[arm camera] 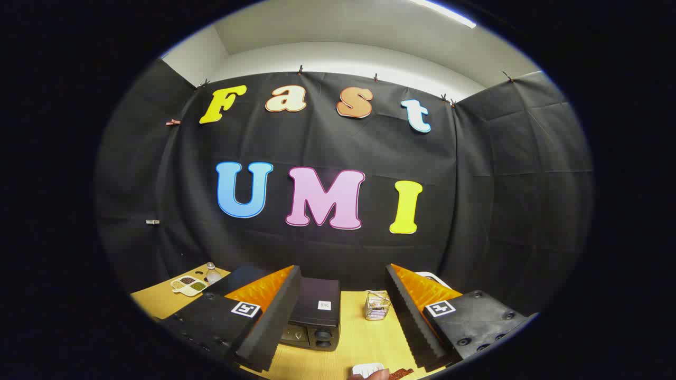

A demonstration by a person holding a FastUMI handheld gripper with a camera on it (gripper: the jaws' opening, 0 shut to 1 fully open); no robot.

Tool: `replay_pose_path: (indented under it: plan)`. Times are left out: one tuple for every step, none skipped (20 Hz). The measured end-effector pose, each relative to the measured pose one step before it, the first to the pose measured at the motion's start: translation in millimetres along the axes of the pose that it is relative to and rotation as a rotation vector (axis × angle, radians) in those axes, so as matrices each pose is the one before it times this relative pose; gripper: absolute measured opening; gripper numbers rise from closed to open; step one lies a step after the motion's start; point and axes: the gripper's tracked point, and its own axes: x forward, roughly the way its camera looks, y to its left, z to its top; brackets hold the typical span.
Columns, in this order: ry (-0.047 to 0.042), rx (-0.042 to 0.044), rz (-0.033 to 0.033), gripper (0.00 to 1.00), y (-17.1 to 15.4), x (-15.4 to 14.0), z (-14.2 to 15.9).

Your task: Open the toaster oven, put the food inside, and close the toaster oven door.

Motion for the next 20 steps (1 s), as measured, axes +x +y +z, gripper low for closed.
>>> replay_pose_path:
  plan:
    - [-0.00104,0.00468,-0.00004,0.97,1.51,0.00,0.10]
    - [-0.00104,0.00234,0.00036,0.97,1.71,-0.17,0.75]
    - [0.00009,-0.00051,0.00137,0.97,2.64,-0.01,-0.51]
    - [-0.00089,-0.00270,0.00195,0.97,2.33,-0.22,0.24]
    - [-0.00147,-0.00333,0.00041,0.97,1.72,-0.18,0.19]
    - [-0.00084,-0.00128,0.00137,0.97,2.43,0.17,0.26]
    - [0.00110,-0.00002,0.00003,0.97,1.44,-0.31,-1.58]
    - [0.00201,0.00015,0.00042,0.97,2.05,-0.27,-1.17]
    - [0.00120,-0.00071,0.00024,0.97,2.12,-0.05,-1.20]
    - [0.00125,-0.00113,-0.00084,0.97,1.03,-0.68,-0.25]
    - [0.00220,-0.00070,0.00104,0.97,2.15,-0.07,-1.65]
    - [0.00107,-0.00157,0.00007,0.97,1.68,-0.66,-1.15]
    - [0.00163,-0.00113,0.00153,0.97,2.06,0.09,-1.17]
    - [0.00143,-0.00083,0.00079,0.97,1.67,-0.18,-0.39]
    - [0.00110,-0.00032,0.00172,0.97,2.68,-0.97,-0.61]
    - [-0.00099,0.00046,0.00211,0.97,3.33,1.11,0.76]
    - [0.00016,0.00049,0.00196,0.97,3.15,0.64,-0.77]
    - [0.00085,0.00172,0.00137,0.97,4.79,2.05,-0.13]
    - [0.00047,0.00445,0.00209,0.97,4.67,1.45,-0.07]
    - [-0.00012,0.00706,0.00475,0.97,6.39,1.10,0.08]
